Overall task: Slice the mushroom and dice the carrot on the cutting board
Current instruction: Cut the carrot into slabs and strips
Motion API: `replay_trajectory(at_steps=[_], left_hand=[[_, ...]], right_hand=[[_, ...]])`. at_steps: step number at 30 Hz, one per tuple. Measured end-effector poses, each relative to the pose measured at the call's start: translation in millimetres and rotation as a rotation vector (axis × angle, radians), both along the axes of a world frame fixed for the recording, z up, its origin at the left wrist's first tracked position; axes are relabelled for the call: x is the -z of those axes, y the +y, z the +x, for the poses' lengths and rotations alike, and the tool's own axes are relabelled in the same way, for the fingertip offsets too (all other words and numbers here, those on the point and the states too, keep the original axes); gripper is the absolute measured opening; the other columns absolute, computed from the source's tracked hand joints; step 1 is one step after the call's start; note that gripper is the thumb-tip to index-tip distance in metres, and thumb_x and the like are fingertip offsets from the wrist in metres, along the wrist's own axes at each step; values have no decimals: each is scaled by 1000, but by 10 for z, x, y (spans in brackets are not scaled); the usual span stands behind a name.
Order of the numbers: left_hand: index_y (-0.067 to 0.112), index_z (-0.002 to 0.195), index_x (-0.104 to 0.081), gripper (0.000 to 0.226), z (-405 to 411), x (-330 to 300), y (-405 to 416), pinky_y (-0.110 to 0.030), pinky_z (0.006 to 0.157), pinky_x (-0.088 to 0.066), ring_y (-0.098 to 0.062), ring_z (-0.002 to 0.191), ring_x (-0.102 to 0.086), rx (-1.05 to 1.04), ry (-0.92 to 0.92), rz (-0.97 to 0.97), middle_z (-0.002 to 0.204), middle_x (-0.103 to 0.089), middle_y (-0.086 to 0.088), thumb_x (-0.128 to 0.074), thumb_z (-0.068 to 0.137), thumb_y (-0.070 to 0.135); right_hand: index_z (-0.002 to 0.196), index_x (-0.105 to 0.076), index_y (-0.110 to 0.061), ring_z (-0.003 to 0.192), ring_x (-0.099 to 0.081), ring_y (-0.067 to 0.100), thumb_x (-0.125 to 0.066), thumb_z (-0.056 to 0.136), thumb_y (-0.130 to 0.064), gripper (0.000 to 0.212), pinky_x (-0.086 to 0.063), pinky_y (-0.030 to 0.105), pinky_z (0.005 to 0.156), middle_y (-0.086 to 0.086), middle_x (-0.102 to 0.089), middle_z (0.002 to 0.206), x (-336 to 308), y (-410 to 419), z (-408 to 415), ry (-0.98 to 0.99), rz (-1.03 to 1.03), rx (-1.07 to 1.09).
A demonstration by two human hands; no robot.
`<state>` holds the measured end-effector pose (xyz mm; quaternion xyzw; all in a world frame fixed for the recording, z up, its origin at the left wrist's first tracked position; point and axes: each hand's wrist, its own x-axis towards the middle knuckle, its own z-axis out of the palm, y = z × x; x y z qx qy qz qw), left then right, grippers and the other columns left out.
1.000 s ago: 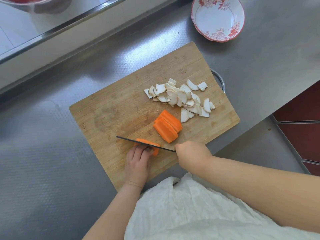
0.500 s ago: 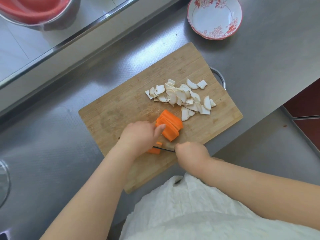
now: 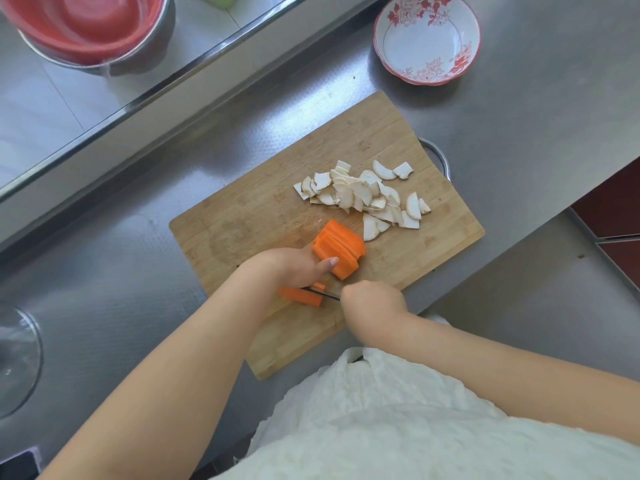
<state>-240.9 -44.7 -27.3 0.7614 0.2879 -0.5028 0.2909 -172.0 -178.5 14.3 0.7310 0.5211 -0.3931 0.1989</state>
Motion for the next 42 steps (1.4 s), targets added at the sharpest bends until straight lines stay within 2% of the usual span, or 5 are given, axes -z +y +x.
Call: replay_trajectory(at_steps=[18,24,27,33,42], left_hand=[[8,125,-57,82,-15,-136,43,-39,99,-39,-23,106,-55,-97,-18,-22,122,-60,-8,-8,95,67],[21,99,-57,16,-410,-411,83,-21,74,-41,-5,83,-52,-902,-1236,555,89,-54,12,-42,100,29],[20,95,-49,11,-775,-283,-167,-25,71,-39,-12,76,-47,-1134,-1446,793,84,-47,6,-40,100,20],[9,94,-65,17,-1252,456,-768,-34,72,-45,-25,82,-52,-354,-1269,709,92,-62,-6,-55,96,23],[9,85,-69,17,-1110,727,-806,-36,65,-45,-25,79,-52,-328,-1153,790,87,-65,-6,-58,91,22]], right_hand=[[105,-61,-9,96,-61,26,-50,89,3,23,-44,30,66,7,-64,103,-175,173,-104,-26,-19,-40],[105,-61,-11,91,-61,26,-48,88,5,26,-44,30,65,7,-64,101,-151,224,-102,-22,-9,3],[106,-60,-11,91,-61,27,-48,87,2,26,-46,32,66,7,-63,101,-135,288,-96,-7,-1,27],[80,-46,-15,69,-53,24,-47,87,-4,13,-45,31,60,2,-46,71,-84,416,-52,39,49,4],[100,-57,-15,65,-44,23,-42,96,-14,15,-18,27,43,2,-52,75,70,-68,-28,22,175,-10]])
